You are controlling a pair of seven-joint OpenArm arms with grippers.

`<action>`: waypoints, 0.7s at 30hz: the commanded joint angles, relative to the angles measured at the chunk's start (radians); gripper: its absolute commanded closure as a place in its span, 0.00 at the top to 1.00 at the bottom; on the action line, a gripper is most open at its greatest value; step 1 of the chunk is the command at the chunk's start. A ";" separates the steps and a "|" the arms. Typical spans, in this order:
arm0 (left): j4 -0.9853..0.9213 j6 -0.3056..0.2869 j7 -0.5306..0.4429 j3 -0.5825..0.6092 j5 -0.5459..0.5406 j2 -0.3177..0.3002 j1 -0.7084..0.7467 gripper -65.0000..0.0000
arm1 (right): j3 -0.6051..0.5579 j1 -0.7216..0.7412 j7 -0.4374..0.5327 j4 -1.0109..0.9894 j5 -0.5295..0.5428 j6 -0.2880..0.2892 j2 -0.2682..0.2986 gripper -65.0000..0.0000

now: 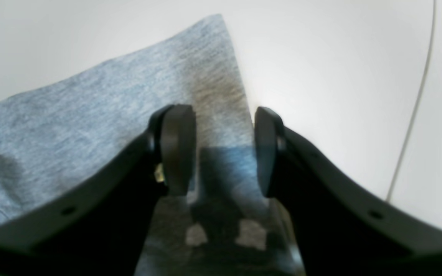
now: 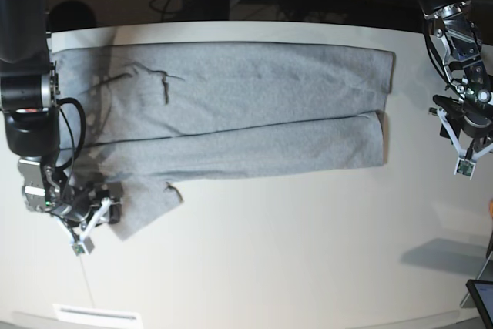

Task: Fold the T-shirt properly
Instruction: 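Drag the sleeve flap with the right gripper toward the collar edge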

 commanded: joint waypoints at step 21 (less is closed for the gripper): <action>-0.056 0.006 -0.016 -0.005 0.004 -0.023 -0.045 0.51 | 0.007 0.019 -0.112 0.109 0.001 0.011 0.016 0.00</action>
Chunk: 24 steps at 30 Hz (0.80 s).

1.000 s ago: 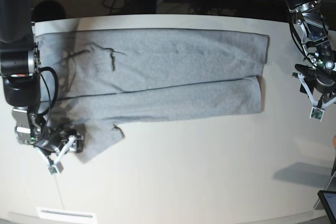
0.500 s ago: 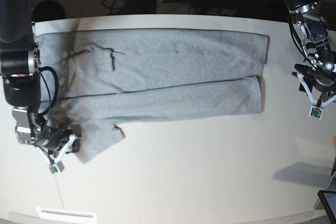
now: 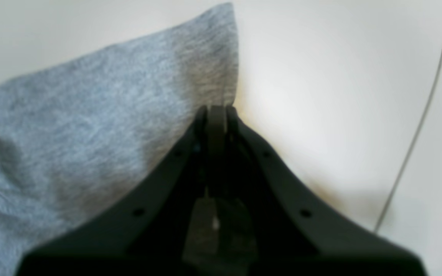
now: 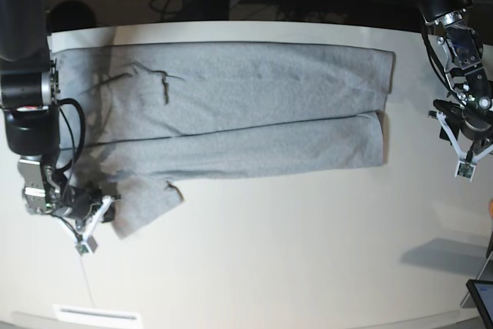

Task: Fold the T-shirt properly
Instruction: 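Drag the sleeve flap with the right gripper toward the collar edge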

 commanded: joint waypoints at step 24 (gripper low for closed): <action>0.013 -0.010 -0.020 -0.003 0.008 -0.019 -0.013 0.51 | 0.366 -0.412 -0.527 0.932 0.006 0.003 0.003 0.00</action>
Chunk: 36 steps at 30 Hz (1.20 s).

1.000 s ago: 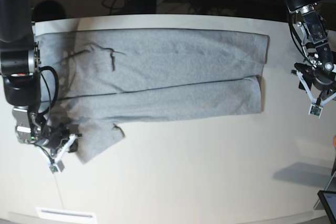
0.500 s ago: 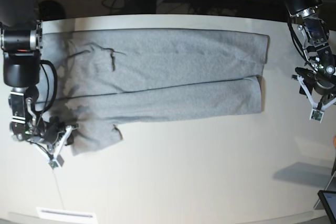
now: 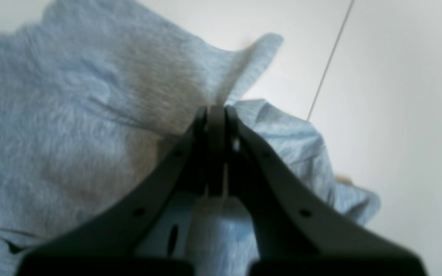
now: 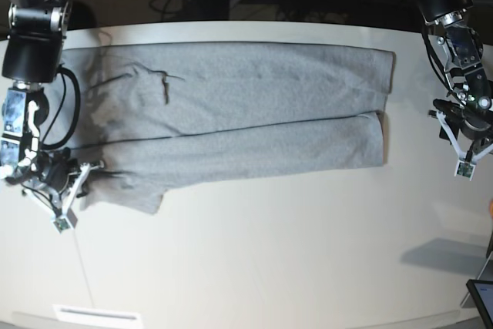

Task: Fold the T-shirt properly
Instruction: 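Drag the sleeve flap with the right gripper toward the collar edge, then release the flap and press the shirt corner with the right gripper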

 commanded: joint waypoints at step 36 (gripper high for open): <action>0.011 -0.003 -0.066 0.085 0.009 -0.020 -0.013 0.51 | 0.090 -0.401 -0.210 0.533 0.009 0.001 -0.103 0.00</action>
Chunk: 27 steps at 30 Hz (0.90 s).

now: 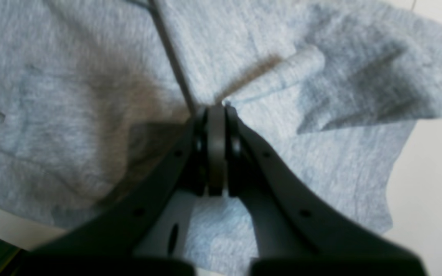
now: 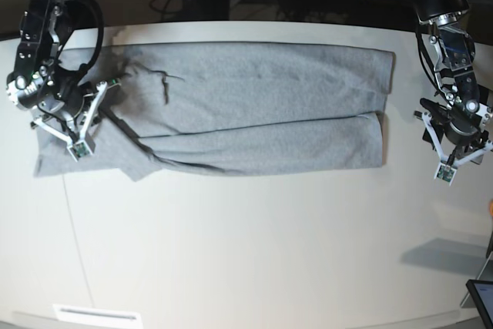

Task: Fold the T-shirt properly
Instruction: 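Release the flap and press the shirt corner with the right gripper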

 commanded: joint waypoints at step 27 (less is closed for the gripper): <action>0.013 0.007 -0.013 -0.006 0.009 -0.019 -0.015 0.51 | 0.001 -0.114 0.003 0.095 0.005 0.004 0.047 0.00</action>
